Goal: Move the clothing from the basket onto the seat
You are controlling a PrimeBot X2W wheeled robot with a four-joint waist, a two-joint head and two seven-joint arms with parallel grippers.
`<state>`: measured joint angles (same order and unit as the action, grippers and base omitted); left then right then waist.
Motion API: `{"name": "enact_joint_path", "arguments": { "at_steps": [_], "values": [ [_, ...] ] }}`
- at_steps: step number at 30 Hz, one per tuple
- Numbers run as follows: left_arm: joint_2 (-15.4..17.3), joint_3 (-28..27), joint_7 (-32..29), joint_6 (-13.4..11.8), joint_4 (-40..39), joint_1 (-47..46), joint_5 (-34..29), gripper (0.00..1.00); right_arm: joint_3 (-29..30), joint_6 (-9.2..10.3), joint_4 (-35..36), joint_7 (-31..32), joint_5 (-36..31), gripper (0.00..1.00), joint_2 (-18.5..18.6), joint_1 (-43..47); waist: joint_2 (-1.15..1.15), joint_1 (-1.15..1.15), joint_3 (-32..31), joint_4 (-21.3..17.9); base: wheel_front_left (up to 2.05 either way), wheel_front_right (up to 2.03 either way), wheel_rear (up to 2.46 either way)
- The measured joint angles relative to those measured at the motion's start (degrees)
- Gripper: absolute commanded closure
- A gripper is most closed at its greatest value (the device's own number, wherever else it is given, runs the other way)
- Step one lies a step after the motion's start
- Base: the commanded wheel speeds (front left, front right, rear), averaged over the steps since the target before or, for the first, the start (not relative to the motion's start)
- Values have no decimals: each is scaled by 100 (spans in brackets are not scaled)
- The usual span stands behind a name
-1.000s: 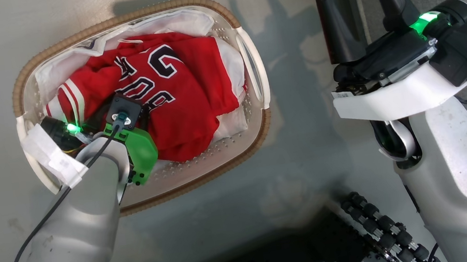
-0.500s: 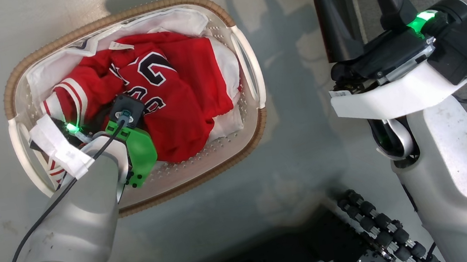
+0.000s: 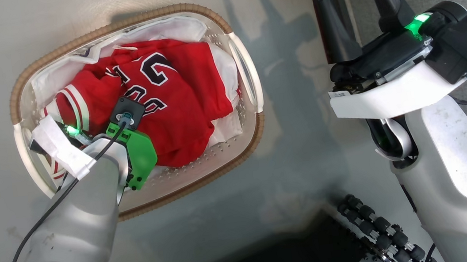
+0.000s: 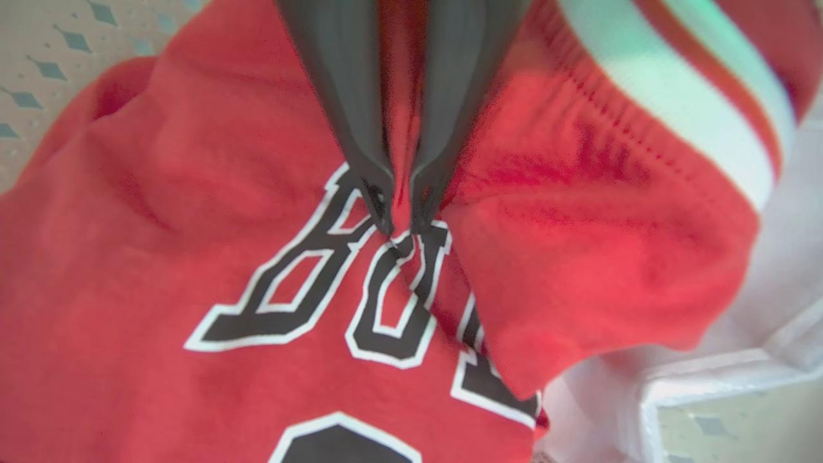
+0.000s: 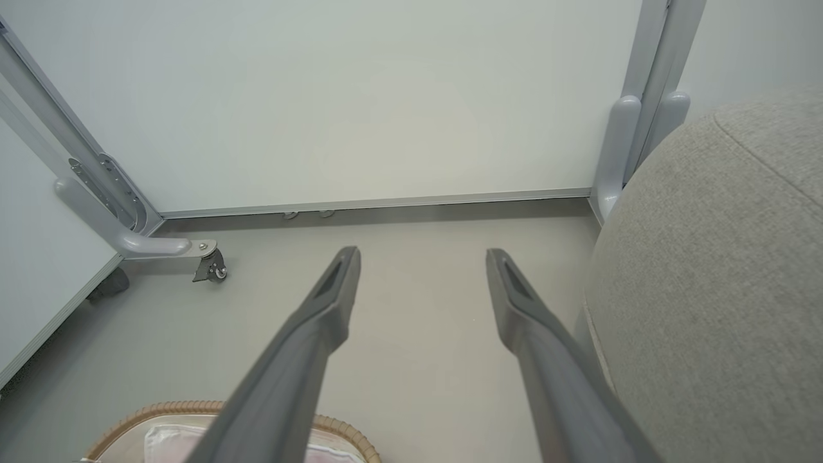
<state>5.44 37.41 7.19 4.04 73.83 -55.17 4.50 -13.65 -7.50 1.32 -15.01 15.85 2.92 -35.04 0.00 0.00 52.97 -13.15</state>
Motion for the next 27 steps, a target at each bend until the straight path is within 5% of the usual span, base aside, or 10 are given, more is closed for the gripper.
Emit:
{"name": "enact_joint_path", "arguments": {
  "at_steps": [19,27],
  "values": [
    [-242,145,686,152,-187,564,382,100,54,0,-328,0,-43,0,24,340,0,0,-978,170,0,0,0],
    [-249,175,779,199,-1025,1055,790,100,55,0,-526,0,-74,0,157,687,0,0,-1582,389,0,0,0]
  ]
}}
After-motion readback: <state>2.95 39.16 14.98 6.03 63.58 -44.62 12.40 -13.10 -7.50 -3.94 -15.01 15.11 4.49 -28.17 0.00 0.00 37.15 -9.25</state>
